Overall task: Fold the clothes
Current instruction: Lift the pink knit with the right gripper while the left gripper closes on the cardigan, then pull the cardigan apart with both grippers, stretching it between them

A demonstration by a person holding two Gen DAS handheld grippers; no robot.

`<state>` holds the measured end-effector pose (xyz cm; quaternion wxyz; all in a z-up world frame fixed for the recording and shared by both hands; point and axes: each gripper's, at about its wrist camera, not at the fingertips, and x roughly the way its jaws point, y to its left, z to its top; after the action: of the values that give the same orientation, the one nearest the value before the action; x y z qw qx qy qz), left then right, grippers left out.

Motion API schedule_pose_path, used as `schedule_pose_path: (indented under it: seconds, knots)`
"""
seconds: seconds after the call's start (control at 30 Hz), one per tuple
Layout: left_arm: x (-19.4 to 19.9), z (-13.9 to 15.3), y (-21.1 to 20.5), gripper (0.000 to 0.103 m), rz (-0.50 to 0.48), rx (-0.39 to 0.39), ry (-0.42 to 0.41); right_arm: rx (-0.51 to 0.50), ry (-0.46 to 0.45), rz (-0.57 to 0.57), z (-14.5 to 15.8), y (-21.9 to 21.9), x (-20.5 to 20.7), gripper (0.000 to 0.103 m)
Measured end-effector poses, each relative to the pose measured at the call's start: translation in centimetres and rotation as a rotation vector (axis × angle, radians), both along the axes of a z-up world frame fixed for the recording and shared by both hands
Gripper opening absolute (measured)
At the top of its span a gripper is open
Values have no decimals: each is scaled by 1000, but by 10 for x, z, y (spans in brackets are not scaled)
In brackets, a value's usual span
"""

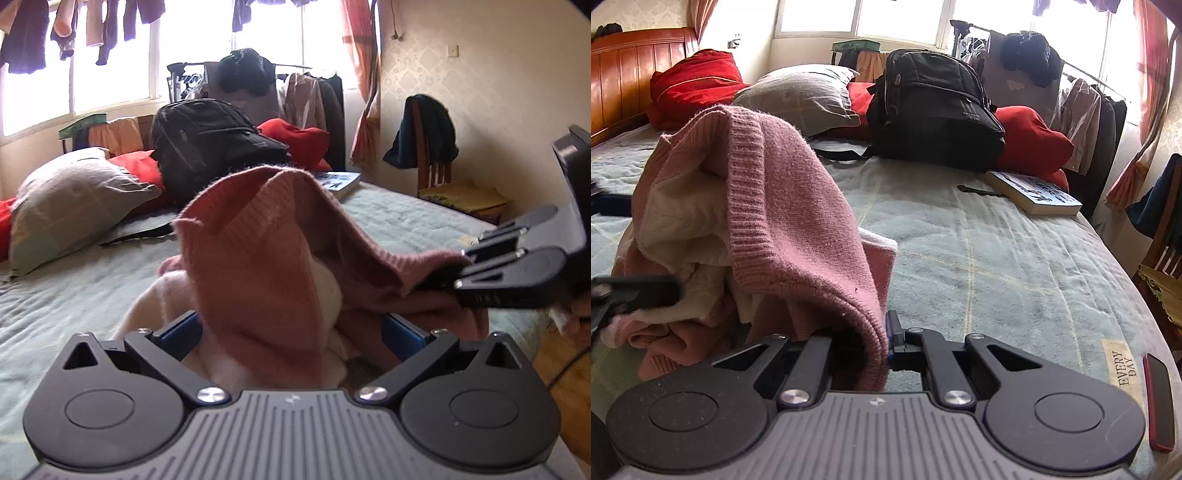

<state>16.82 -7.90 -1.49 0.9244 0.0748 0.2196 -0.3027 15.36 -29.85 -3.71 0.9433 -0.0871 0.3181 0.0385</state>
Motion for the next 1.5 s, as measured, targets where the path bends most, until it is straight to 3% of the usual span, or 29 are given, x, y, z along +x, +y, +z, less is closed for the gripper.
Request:
schedule_pose_path:
  seconds: [0.1,0.17,0.47,0.6,0.73,0.87,0.93,1.03,1.1,1.17,1.27,1.37,1.5]
  knots:
    - [-7,1,2,102,-154,-92,37,0,3,2,-1,0,-1,12]
    - [-12,-2,3,102,-238,-106,27,0,6,2,-2,-1,-1,12]
    - [27,-25,19,102,-136,-119,111,2,12,14,-6,5,-1,15]
    - [20,-23,20,101,-96,-116,90,2,17,15,-7,7,-1,15]
    - [7,-5,24,102,-196,-263,55,-9,23,11,-10,8,-2,15]
    - [26,-23,26,101,-245,-351,205,2,31,2,-12,6,0,15]
    - [38,-33,34,97,-239,-416,244,7,32,2,-12,6,-1,15]
    - [49,-42,47,79,-214,-478,272,-1,34,0,-12,6,-1,15]
    - [54,-47,54,53,-191,-491,285,-2,37,-3,-12,5,-1,15]
    - [60,-53,61,34,-168,-505,297,5,42,-7,-14,5,0,15]
    - [67,-64,72,24,-151,-572,328,10,47,-5,-15,7,-1,15]
    - [72,-74,82,24,-140,-651,360,4,51,-2,-15,9,-2,16]
    - [64,-62,70,25,-165,-568,328,0,59,-6,-16,9,-1,16]
